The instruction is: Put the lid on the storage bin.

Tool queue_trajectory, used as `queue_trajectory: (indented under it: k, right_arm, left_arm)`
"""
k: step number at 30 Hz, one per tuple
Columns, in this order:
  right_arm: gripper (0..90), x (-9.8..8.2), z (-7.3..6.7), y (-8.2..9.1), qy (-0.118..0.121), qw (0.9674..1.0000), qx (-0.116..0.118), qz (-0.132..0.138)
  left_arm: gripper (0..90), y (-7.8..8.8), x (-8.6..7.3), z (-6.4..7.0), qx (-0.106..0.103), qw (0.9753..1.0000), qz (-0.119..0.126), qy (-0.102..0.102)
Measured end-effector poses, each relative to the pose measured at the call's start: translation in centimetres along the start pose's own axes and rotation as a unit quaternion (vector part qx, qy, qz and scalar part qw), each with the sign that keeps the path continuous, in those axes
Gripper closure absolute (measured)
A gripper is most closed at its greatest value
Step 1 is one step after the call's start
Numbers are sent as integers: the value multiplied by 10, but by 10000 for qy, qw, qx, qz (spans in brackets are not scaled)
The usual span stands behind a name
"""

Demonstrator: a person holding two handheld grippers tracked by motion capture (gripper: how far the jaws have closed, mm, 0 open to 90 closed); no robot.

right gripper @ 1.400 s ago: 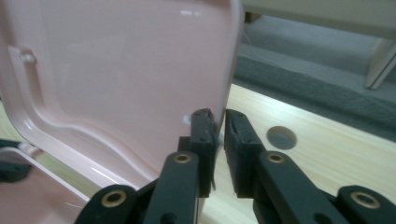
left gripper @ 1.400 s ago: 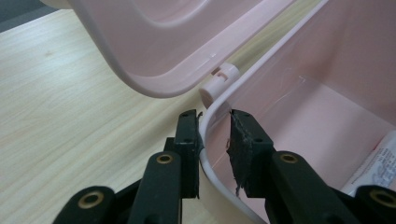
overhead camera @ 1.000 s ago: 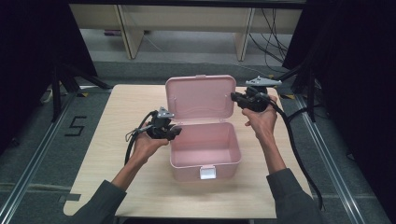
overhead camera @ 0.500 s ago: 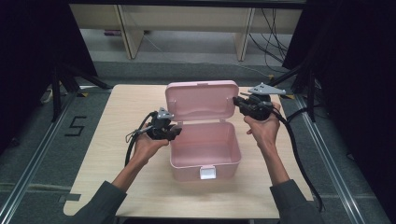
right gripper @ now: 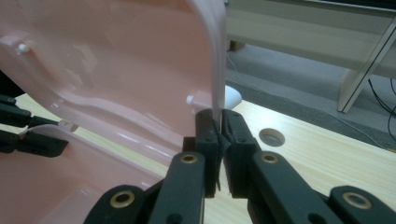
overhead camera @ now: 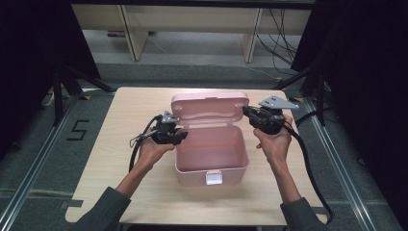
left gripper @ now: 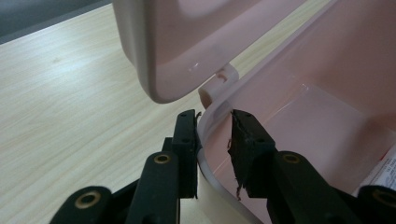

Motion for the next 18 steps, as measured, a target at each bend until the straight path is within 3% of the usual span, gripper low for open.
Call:
queue_trajectory:
  k: [5,7,9,11,14,17,18]
  right_arm:
    - [866,-2,-2,4,-11,10000,-10,61]
    - [866,-3,-2,6,110,9999,-41,106]
    - [865,-4,-5,9,-25,9999,-127,99]
    - [865,-5,-3,10,151,9997,-128,174]
    - [865,-6,-4,13,45,9997,-177,148]
    - [865,-6,-3,14,60,9998,-139,142]
    - [865,-6,-5,14,-34,9999,-117,68]
  left_arm:
    - [710,-1,0,-1,-15,10000,10,-97]
    - [709,-2,0,-2,-29,9999,17,-134]
    - [707,-3,0,-1,-14,9999,41,-90]
    - [704,-5,1,-1,-55,9999,42,-125]
    - [699,-6,1,0,-35,9999,94,-132]
    - [666,-6,1,0,-67,9997,215,111]
    - [640,-4,1,2,-102,9996,220,155]
Point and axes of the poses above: each handheld gripper's, and its own axes: y roughly backward along the jaws, x roughly out of its top, z roughly to its right, the point moved 2 cm from there along -y, roughly forward along the jaws, and after that the axes turned 15 degrees about z, right-handed, at the moved point
